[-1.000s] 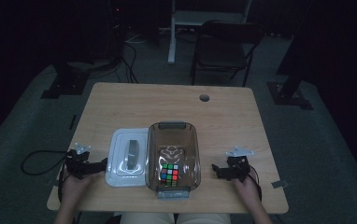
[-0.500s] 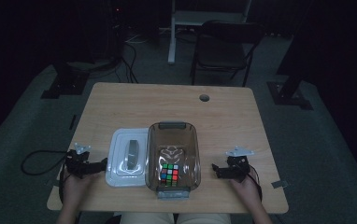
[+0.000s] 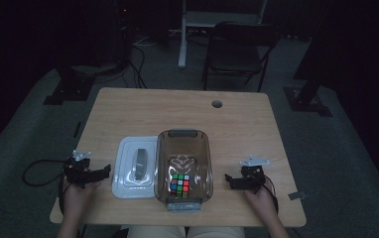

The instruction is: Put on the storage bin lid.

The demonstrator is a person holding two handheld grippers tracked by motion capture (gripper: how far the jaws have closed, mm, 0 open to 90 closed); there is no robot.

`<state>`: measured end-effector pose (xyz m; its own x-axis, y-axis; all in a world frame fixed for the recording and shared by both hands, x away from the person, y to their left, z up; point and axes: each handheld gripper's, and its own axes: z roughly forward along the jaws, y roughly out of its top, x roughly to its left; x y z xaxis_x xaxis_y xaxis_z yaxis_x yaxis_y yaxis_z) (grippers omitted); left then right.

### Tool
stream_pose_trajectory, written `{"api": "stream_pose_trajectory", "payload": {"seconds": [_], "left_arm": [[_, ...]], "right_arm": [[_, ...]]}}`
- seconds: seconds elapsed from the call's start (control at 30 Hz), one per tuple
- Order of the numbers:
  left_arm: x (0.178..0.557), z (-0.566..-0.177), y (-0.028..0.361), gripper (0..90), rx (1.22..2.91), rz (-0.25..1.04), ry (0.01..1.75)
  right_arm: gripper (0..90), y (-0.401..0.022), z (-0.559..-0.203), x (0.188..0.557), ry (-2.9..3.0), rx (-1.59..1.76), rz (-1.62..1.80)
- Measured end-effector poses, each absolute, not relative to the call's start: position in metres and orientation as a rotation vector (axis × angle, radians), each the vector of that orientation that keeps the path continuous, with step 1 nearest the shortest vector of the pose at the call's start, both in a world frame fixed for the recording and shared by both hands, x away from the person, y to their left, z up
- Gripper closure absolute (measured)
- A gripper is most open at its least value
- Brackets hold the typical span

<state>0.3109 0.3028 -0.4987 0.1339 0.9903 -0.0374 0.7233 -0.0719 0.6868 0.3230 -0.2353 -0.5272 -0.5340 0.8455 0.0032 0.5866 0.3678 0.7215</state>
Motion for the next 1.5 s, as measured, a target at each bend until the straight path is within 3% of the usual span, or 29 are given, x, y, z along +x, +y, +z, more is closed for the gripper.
{"api": "stream_pose_trajectory", "payload": {"seconds": [0.63,1.0,1.07,1.1,1.37,1.5], "left_arm": [[0.307,-0.467,0.238,3.4,1.947,0.533,1.397],[0.317,-0.471,0.205,5.7,2.002,0.513,1.321],[0.317,-0.471,0.205,7.4,2.002,0.513,1.321],[0.321,-0.475,0.199,15.4,2.013,0.505,1.307],[0.33,-0.487,0.194,25.6,2.031,0.478,1.338],[0.332,-0.491,0.193,36.2,2.025,0.465,1.329]], "right_arm": [[11.3,-0.235,-0.527,0.323,2.266,1.251,0.968],[11.3,-0.235,-0.527,0.323,2.265,1.252,0.968],[11.3,-0.235,-0.527,0.323,2.266,1.252,0.968],[11.3,-0.235,-0.527,0.323,2.266,1.252,0.968],[11.2,-0.235,-0.527,0.323,2.271,1.245,0.971],[11.2,-0.235,-0.527,0.322,2.271,1.245,0.971]]}}
